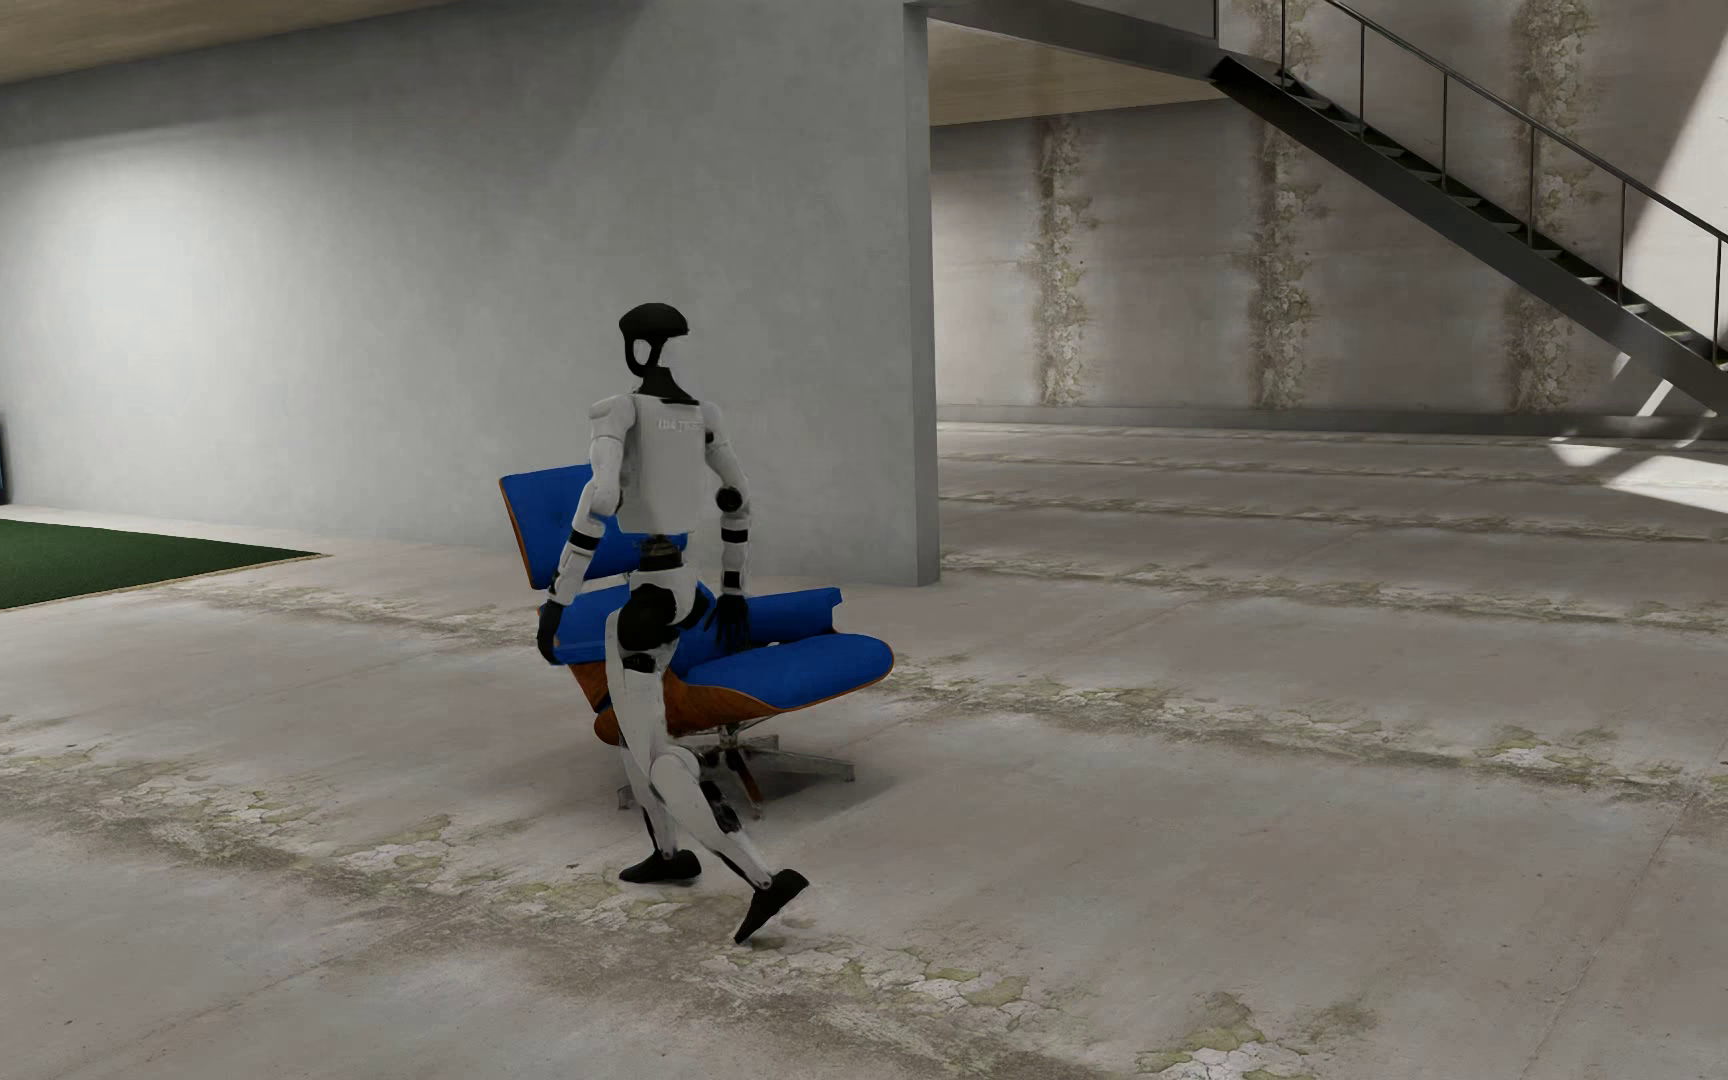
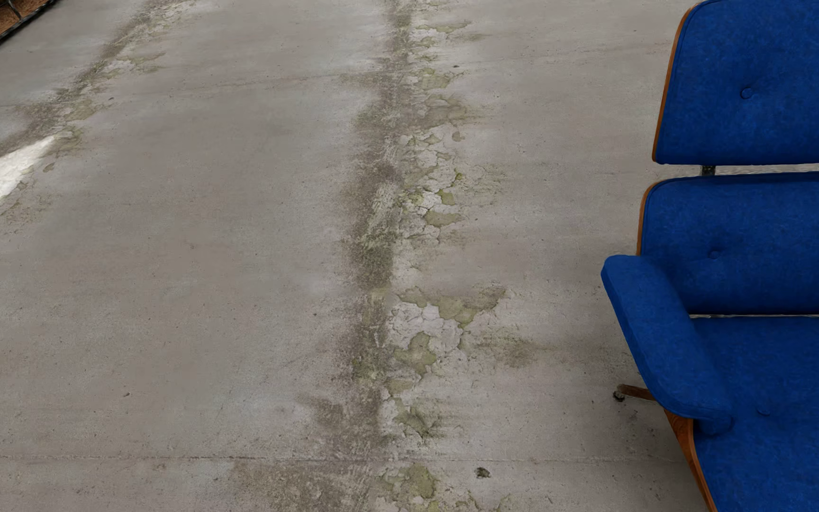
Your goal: Go around the armchair
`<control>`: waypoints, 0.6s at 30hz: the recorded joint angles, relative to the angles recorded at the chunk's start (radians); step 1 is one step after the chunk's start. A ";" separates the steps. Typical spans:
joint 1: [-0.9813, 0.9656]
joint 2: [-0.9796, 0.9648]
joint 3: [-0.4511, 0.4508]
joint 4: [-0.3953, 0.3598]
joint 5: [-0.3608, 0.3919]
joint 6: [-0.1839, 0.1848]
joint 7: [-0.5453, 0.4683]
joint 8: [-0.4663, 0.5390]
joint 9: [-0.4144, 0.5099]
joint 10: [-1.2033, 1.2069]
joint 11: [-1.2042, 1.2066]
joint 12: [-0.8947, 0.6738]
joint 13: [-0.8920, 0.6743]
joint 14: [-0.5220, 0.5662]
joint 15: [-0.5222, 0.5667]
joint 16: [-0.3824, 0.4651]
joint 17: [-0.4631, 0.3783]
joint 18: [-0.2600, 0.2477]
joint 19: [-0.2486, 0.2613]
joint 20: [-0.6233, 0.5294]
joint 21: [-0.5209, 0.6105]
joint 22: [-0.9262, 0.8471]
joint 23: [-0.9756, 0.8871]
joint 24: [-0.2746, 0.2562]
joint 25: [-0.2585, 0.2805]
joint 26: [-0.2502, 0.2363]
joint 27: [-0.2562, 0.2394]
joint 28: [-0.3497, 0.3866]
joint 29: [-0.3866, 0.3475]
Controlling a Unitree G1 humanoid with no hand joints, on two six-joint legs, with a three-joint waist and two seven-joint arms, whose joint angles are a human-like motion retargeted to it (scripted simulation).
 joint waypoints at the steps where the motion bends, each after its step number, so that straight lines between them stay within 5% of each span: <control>1: -0.032 0.032 0.009 0.016 0.014 0.004 0.000 0.000 -0.008 0.072 -0.004 0.018 -0.003 0.168 -0.021 -0.017 -0.005 0.000 0.000 -0.018 -0.005 -0.021 -0.003 0.000 0.000 0.000 0.000 0.000 0.000; 3: -0.142 0.109 0.021 0.045 0.027 -0.008 0.000 0.000 -0.024 0.282 -0.022 0.039 -0.002 0.324 -0.067 -0.020 -0.014 0.000 0.000 -0.070 -0.030 -0.080 -0.071 0.000 0.000 0.000 0.000 0.000 0.000; 7: -0.344 0.263 0.075 0.056 0.051 -0.050 0.000 0.000 0.020 0.586 -0.028 0.009 -0.046 0.146 -0.143 0.004 -0.028 0.000 0.000 -0.070 -0.073 -0.096 -0.228 0.000 0.000 0.000 0.000 0.000 0.000; 11: -0.511 0.380 0.204 -0.001 0.055 -0.102 0.000 0.000 0.048 0.432 -0.043 -0.009 -0.106 0.289 -0.194 0.042 -0.039 0.000 0.000 -0.062 -0.087 -0.101 -0.264 0.000 0.000 0.000 0.000 0.000 0.000; 18: -0.612 0.553 0.322 0.005 0.045 -0.136 0.000 0.000 0.051 -0.078 -0.032 0.057 -0.094 -0.016 -0.356 0.034 -0.030 0.000 0.000 -0.056 -0.052 0.004 -0.228 0.000 0.000 0.000 0.000 0.000 0.000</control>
